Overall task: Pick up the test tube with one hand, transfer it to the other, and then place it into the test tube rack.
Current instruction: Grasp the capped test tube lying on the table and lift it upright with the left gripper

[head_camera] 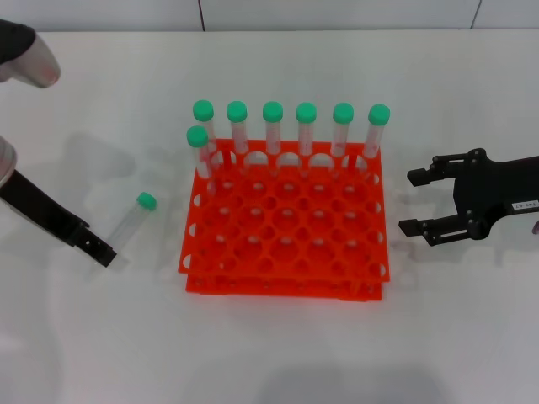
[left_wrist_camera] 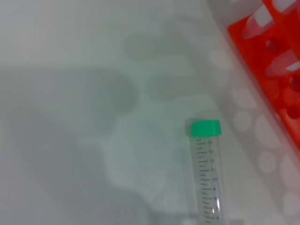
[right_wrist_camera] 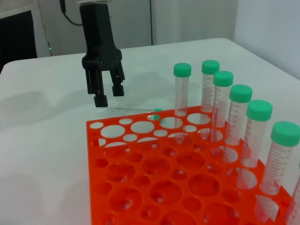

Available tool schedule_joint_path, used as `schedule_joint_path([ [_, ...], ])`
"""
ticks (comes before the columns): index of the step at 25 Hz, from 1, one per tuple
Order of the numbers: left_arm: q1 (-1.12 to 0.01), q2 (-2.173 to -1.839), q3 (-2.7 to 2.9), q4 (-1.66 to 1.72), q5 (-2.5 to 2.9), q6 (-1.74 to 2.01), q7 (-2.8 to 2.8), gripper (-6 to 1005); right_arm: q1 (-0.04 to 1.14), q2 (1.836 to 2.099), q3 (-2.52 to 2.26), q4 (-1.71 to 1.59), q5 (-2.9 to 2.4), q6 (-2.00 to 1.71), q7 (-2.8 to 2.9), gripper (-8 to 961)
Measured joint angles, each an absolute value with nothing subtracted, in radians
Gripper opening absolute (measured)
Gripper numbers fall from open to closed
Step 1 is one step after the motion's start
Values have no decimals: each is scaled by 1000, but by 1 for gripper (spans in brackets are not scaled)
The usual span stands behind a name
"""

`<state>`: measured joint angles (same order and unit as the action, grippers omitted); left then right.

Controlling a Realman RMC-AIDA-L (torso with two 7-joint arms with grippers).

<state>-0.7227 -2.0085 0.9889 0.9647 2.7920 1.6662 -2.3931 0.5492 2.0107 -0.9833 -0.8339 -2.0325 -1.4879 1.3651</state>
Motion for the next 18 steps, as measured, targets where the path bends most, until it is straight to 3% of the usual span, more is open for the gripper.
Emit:
schedule_joint_path([
  [18,-765,-2035,1010,910,2830,1635,-2453,653,545,2013,-985,-829,-2029,-1479,1352,766],
])
